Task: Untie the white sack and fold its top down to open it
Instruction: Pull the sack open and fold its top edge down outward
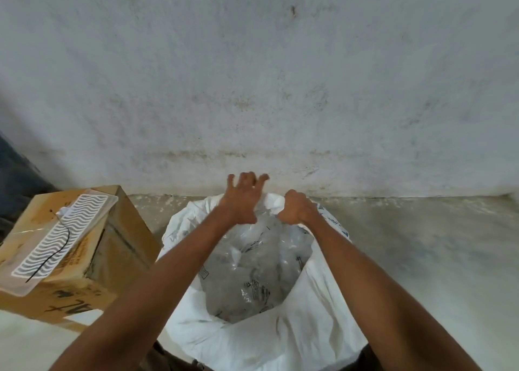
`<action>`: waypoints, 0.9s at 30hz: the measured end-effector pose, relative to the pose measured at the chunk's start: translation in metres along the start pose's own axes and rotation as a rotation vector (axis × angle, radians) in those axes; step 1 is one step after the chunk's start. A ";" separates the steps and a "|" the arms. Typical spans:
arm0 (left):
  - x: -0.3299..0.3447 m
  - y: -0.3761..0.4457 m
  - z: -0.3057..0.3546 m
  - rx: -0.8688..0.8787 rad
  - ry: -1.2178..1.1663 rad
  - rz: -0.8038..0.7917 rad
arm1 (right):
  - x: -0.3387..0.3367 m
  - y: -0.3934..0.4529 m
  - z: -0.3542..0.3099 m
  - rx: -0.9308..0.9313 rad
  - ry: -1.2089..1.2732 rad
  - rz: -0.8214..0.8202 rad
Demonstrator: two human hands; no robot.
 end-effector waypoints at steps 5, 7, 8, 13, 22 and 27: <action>0.020 -0.003 0.044 0.210 -0.019 0.198 | -0.035 -0.001 -0.002 0.004 -0.036 -0.402; 0.017 0.005 0.045 0.151 -0.052 0.170 | -0.031 0.000 0.001 -0.024 -0.025 -0.389; 0.014 0.011 0.045 0.119 -0.049 0.129 | -0.026 -0.002 0.003 -0.046 -0.011 -0.319; 0.012 0.038 0.025 -0.134 -0.194 -0.239 | 0.010 -0.038 0.018 -0.050 -0.356 0.341; -0.002 0.041 0.027 0.004 -0.146 -0.213 | -0.004 -0.037 0.051 0.127 0.027 0.111; 0.016 0.019 0.068 0.385 -0.179 0.113 | -0.036 -0.029 0.047 0.179 0.161 -0.266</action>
Point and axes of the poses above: each hand's wrist, its own y-axis towards the middle knuckle, its own x-axis out of the palm, z = x × y, the point moved 2 cm from there along y, towards the middle knuckle, and after that the axes turned 7 degrees about z, right-handed, at the moved point
